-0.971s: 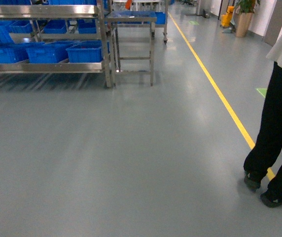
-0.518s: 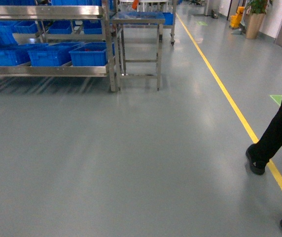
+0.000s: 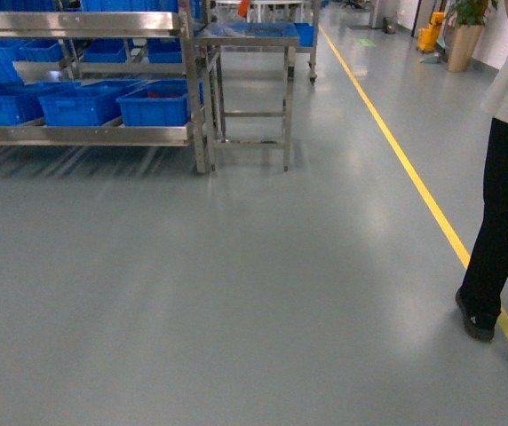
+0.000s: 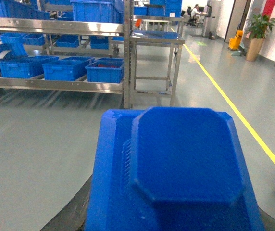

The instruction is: Sort blue parts and orange caps into right shelf containers

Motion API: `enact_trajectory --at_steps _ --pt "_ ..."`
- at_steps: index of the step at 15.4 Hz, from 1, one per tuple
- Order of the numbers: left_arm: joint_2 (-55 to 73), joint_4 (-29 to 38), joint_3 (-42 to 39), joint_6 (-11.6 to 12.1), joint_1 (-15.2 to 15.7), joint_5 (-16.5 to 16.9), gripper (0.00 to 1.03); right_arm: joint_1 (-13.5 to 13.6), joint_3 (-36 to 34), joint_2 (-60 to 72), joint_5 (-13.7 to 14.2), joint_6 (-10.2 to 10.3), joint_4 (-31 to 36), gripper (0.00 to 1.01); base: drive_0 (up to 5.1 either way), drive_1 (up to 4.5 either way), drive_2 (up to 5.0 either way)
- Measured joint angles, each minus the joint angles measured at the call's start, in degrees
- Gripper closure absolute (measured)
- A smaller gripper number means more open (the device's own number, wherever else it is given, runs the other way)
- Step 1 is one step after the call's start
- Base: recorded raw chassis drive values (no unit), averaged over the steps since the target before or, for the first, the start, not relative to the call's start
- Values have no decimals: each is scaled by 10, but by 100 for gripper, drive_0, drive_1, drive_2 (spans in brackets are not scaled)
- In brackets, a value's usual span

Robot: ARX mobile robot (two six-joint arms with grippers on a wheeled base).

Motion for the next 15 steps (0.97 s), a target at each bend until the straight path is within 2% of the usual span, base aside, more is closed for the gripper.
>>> enact_trajectory --at_steps 15 --pt "0 -1 0 0 0 0 61 0 0 0 0 0 -2 57 7 441 -426"
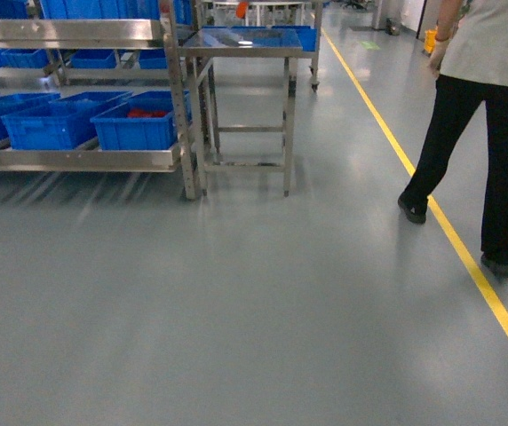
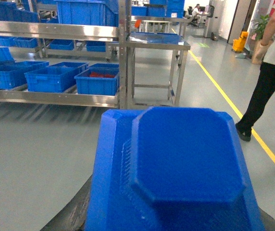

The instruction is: Sort blue parts and orange caps into right shelf containers

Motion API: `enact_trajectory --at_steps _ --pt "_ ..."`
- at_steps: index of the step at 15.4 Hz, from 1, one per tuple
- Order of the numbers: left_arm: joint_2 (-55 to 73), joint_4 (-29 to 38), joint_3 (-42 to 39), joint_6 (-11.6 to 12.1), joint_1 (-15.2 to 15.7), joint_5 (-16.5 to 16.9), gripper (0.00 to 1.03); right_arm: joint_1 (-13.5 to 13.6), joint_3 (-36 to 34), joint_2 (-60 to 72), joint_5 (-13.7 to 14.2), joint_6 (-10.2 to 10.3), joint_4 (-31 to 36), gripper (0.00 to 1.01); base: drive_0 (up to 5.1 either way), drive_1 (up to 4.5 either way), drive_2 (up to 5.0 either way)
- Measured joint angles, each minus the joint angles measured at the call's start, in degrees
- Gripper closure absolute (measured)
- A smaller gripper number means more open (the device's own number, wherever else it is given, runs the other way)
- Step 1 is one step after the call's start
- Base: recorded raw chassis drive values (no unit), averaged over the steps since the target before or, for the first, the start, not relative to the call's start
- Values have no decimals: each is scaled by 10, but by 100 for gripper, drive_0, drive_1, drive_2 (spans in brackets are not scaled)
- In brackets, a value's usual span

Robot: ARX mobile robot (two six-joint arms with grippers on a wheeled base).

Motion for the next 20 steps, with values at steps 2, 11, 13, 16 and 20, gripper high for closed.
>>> enact_trajectory --at_steps 2,11,13,16,20 --pt "0 1 0 0 0 1 61 0 0 0 0 0 1 57 7 440 -426" --pt "0 1 0 0 0 0 61 0 0 0 0 0 0 57 -7 426 -441" --pt "0 1 0 0 0 0 61 0 0 0 0 0 2 57 -1 432 -434" --pt "0 2 0 0 0 0 61 0 0 0 0 0 1 57 -2 431 -435" --pt "0 3 0 0 0 0 61 0 0 0 0 0 2 57 -3 431 -436"
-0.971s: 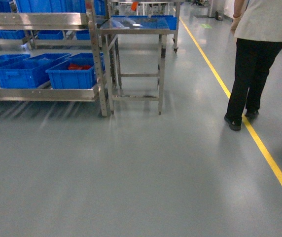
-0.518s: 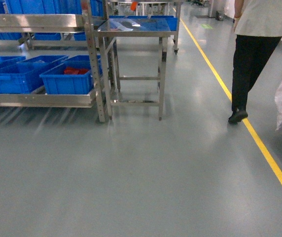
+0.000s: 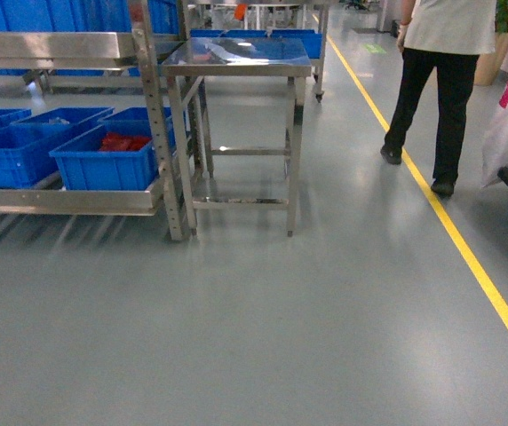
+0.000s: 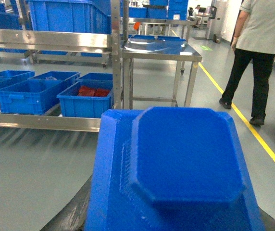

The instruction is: Sort blue parts and orange caps into right shelf containers

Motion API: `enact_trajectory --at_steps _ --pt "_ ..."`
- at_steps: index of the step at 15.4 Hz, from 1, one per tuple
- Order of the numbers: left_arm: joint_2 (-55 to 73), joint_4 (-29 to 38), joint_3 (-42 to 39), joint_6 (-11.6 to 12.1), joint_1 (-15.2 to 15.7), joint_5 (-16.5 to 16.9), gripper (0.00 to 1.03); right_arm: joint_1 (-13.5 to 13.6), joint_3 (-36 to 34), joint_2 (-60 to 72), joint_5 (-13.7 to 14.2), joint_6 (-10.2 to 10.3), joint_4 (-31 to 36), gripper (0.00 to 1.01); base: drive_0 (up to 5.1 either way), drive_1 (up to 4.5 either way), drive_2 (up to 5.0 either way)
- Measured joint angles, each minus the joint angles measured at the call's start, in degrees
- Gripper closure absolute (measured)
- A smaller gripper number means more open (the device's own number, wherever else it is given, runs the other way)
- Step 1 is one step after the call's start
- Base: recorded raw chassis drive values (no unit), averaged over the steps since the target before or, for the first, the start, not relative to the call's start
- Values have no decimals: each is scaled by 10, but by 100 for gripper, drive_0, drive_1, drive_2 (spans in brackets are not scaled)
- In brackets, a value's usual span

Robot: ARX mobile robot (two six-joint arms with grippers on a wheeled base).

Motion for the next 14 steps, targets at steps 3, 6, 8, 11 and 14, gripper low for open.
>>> enact_trajectory --at_steps 3,6,8,11,14 --pt "0 -3 0 0 0 1 61 0 0 0 0 0 -3 57 1 434 -433" --pt "0 -1 0 0 0 0 61 0 0 0 0 0 -1 57 1 435 -432" --pt "0 -3 0 0 0 0 61 0 0 0 0 0 -2 57 -8 426 -441" --pt "0 0 0 0 0 0 61 0 0 0 0 0 -2 57 -5 428 -439" --pt "0 -2 0 0 0 0 61 0 0 0 0 0 -3 57 0 433 -434"
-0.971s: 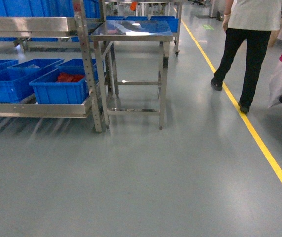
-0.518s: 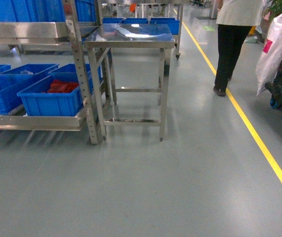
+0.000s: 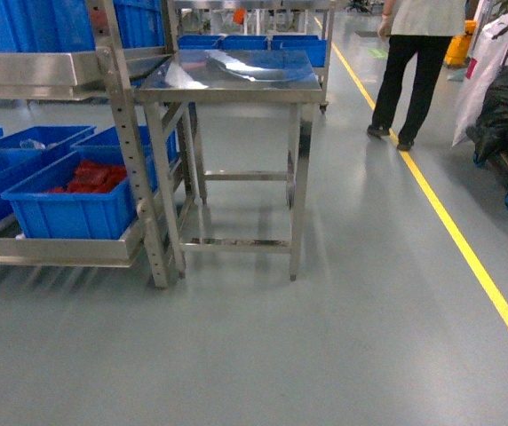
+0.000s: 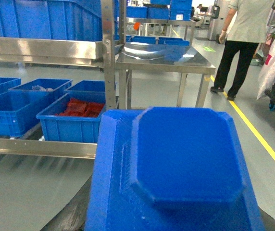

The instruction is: Sort blue parts and orange caps into right shelf containers

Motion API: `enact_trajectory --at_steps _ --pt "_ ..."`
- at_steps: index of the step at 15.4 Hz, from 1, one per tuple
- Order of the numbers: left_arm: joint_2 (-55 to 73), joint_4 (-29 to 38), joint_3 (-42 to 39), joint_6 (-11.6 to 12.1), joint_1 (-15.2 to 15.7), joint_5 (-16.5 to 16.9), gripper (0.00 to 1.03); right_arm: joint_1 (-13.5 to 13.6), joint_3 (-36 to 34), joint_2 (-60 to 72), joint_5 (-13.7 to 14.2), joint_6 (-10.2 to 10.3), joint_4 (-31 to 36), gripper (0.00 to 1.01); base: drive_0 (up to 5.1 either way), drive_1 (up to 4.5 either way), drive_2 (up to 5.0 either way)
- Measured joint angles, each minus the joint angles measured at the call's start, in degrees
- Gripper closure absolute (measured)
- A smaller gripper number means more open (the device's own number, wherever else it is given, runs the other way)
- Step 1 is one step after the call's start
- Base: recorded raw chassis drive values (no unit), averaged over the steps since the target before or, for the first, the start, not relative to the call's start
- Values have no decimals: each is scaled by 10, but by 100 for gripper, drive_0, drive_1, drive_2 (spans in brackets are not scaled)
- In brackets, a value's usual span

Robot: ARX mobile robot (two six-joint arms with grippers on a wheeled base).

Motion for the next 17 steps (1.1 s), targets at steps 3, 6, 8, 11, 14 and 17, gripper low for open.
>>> enact_trajectory --at_steps 3,6,8,11,14,17 --pt "0 -3 0 0 0 -1 61 0 0 0 0 0 1 57 2 436 -431" --pt "0 0 0 0 0 0 61 0 0 0 0 0 4 57 -1 433 -434" --pt "0 1 0 0 0 0 61 0 0 0 0 0 2 57 -1 432 -434" --pt "0 0 0 0 0 0 61 0 0 0 0 0 2 57 6 438 -427" --pt "0 0 0 0 0 0 61 0 0 0 0 0 2 57 0 430 -431" --pt "0 0 0 0 0 0 61 0 0 0 0 0 2 57 -6 424 -436"
